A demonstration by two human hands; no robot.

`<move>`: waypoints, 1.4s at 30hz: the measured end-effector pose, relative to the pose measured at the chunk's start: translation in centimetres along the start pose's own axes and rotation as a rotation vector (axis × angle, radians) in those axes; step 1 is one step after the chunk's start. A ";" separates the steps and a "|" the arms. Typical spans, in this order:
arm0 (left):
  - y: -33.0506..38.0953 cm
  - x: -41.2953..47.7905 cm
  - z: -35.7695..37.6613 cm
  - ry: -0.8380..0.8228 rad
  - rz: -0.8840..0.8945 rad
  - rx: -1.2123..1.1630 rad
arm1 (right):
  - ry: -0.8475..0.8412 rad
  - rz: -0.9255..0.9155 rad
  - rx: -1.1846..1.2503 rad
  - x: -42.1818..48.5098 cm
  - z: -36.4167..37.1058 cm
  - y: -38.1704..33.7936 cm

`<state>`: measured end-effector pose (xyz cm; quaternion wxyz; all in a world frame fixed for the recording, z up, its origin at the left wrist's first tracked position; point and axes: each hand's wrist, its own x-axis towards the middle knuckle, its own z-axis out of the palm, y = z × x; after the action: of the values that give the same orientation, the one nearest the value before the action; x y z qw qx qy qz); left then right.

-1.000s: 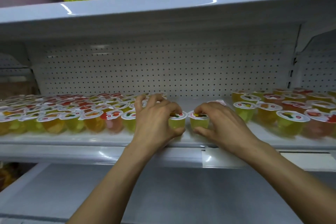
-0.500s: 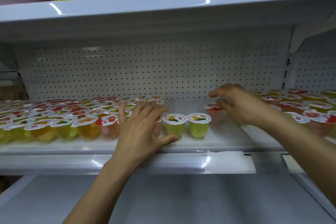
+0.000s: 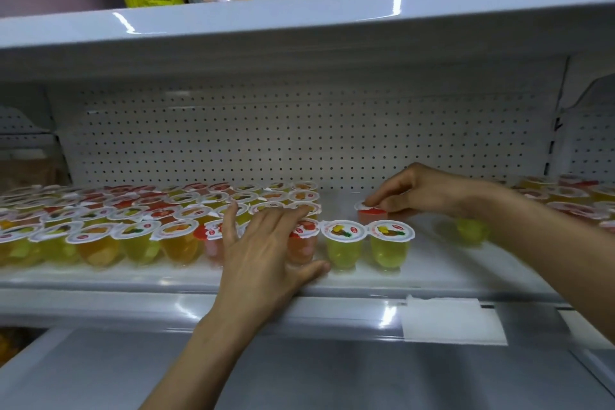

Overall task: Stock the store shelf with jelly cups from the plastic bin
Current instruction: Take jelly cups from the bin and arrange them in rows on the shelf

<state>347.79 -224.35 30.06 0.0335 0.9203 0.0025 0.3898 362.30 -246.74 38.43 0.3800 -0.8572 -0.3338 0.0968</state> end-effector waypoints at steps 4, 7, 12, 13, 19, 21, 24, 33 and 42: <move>0.0 0.1 0.0 -0.009 -0.013 0.015 | -0.074 0.012 0.068 1.3 1.6 -1.4; 0.1 0.1 0.0 -0.009 -0.017 0.020 | -0.117 0.018 0.108 1.8 2.5 -2.0; 0.4 0.0 -0.2 -0.025 -0.030 0.041 | -0.105 0.029 0.056 1.4 2.8 -2.6; 0.6 0.0 -0.3 -0.024 -0.030 0.040 | -0.064 0.026 0.033 1.1 2.8 -2.7; 2.4 0.2 -0.9 0.055 0.070 -0.017 | 0.358 -0.093 -0.179 -3.2 -0.1 -0.5; 3.5 0.2 -0.9 0.056 0.117 -0.046 | 0.401 0.013 -0.356 -5.6 -2.0 0.6; 4.9 0.5 -0.6 0.029 0.139 -0.081 | 0.317 0.221 -0.568 -8.3 -3.6 1.7; 6.0 0.7 0.6 0.041 0.188 -0.103 | 0.276 0.210 -0.883 -8.6 -2.6 1.5; 6.6 0.2 1.1 0.005 0.110 -0.113 | 0.433 -0.131 -0.362 -5.8 -0.9 3.2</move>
<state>348.59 -231.00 29.87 0.0638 0.9146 -0.0700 0.3930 359.86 -252.56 36.25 0.2888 -0.8884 -0.3114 -0.1741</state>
